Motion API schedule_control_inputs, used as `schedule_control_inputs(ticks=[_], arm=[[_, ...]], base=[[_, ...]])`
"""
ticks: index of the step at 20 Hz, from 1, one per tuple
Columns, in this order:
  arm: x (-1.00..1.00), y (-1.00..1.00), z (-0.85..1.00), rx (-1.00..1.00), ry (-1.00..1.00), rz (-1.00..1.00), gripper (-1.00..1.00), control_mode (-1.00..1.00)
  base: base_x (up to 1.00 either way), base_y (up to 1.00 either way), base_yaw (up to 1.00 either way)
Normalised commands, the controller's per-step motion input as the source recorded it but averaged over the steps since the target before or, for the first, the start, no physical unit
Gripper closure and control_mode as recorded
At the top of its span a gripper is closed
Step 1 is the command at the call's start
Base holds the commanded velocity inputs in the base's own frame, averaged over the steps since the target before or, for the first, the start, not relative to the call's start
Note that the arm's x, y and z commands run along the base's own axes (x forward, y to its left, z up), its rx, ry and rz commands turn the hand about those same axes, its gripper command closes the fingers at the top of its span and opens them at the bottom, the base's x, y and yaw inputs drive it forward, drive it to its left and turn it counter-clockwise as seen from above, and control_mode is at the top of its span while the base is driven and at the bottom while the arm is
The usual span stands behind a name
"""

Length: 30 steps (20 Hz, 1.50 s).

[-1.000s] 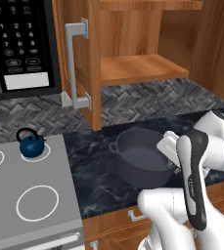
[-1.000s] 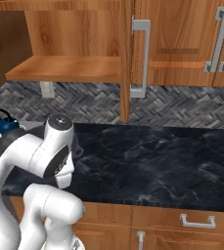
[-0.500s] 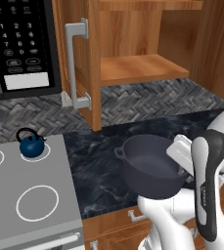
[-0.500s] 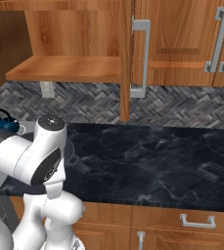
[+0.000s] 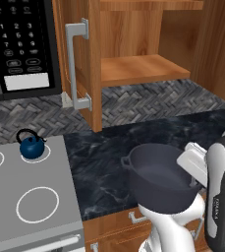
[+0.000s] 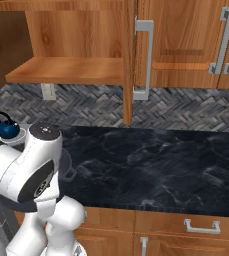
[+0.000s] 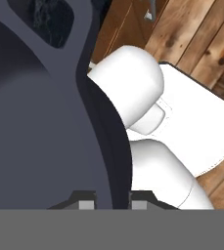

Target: Pick the kettle from the cabinet and place it on a stove burner. Then pick the pot from the counter and place it on another stove burner. Finally, turn both burners on.

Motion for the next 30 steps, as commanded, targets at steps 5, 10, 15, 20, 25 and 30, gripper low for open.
schedule_control_inputs(ticks=[5, 10, 15, 20, 25, 30], arm=[[0.00, 0.00, 0.00, 0.00, 0.00, 0.00, 1.00, -1.00], [-0.18, 0.00, 0.00, 0.00, -0.07, 0.00, 1.00, 1.00], [0.00, 0.00, 0.00, 0.00, 0.00, 0.00, 1.00, 1.00], [0.00, 0.00, 0.00, 0.00, 0.00, 0.00, 1.00, 1.00], [0.00, 0.00, 0.00, 0.00, 0.00, 0.00, 1.00, 1.00], [0.00, 0.00, 0.00, 0.00, 0.00, 0.00, 1.00, 1.00]], base=[[0.00, 0.00, 0.00], [-0.25, 0.00, -0.01], [-0.66, 0.00, -0.04], [-0.62, 0.02, -0.04], [-0.56, 0.26, -0.01], [-0.49, 0.49, 0.00]])
